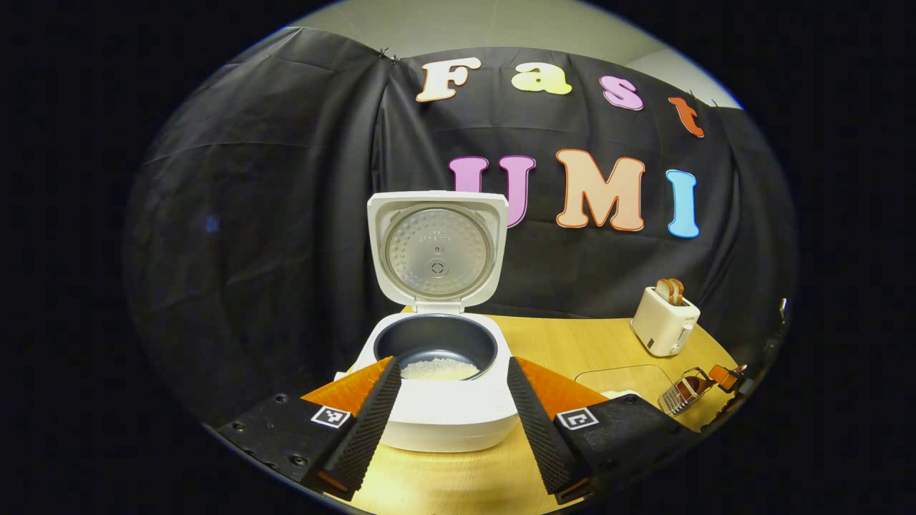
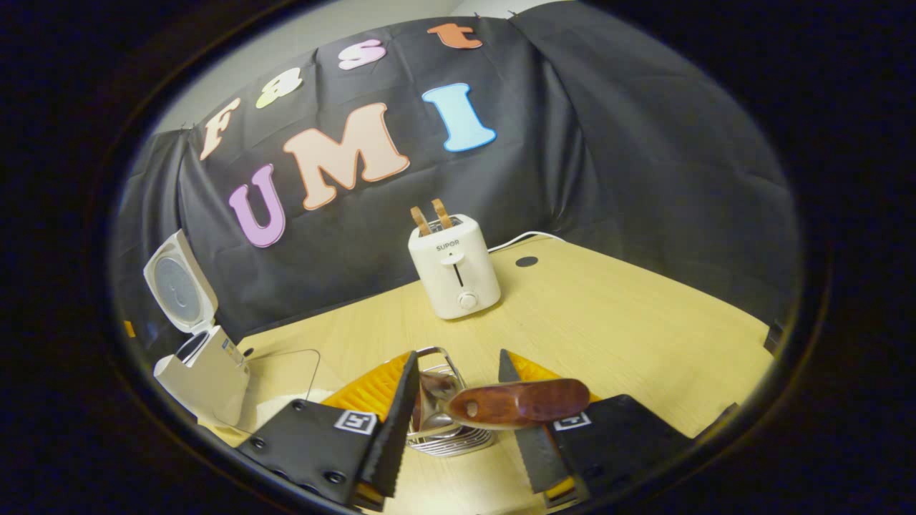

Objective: Close the left gripper, press the button to open the rice cooker; take a wooden spoon from the chopstick holder with the right hand, scoop a spoonful of rice and pour it into the rice cooker, then put the wooden spoon back into the chopstick holder.

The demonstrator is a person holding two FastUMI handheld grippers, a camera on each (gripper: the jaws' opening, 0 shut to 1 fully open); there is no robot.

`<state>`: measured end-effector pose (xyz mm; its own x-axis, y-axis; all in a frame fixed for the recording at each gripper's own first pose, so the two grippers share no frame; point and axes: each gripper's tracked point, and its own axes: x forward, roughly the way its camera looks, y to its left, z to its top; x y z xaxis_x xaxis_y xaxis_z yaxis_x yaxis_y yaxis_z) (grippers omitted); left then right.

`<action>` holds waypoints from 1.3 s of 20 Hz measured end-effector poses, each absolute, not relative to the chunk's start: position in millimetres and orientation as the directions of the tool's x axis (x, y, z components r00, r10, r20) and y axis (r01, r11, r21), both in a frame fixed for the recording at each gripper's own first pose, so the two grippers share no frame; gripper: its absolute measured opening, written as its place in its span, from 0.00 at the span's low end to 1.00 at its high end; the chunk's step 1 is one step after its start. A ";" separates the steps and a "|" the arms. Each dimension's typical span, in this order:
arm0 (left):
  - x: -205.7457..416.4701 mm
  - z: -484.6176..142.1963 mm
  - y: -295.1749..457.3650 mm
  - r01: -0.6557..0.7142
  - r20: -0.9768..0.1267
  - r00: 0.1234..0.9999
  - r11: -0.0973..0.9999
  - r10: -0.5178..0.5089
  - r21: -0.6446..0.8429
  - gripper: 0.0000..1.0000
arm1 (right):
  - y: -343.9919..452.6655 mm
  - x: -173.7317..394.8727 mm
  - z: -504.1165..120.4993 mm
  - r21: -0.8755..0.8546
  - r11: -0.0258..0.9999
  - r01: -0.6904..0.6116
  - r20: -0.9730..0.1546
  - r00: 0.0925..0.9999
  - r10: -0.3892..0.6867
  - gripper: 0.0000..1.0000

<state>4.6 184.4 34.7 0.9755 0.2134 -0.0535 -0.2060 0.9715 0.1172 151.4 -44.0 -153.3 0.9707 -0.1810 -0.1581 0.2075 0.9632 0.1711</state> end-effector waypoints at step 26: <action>-6.4 20.7 198.1 -0.188 -0.083 0.978 0.980 0.194 0.070 0.89 | -29.0 174.9 -96.6 0.172 0.962 0.211 -0.150 0.971 -0.186 0.21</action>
<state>-6.4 198.1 20.7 0.9776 0.1937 -0.0826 -0.1881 0.9796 0.0702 174.9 -29.0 -96.6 0.9711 -0.1861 -0.1497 0.2109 0.9623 0.1718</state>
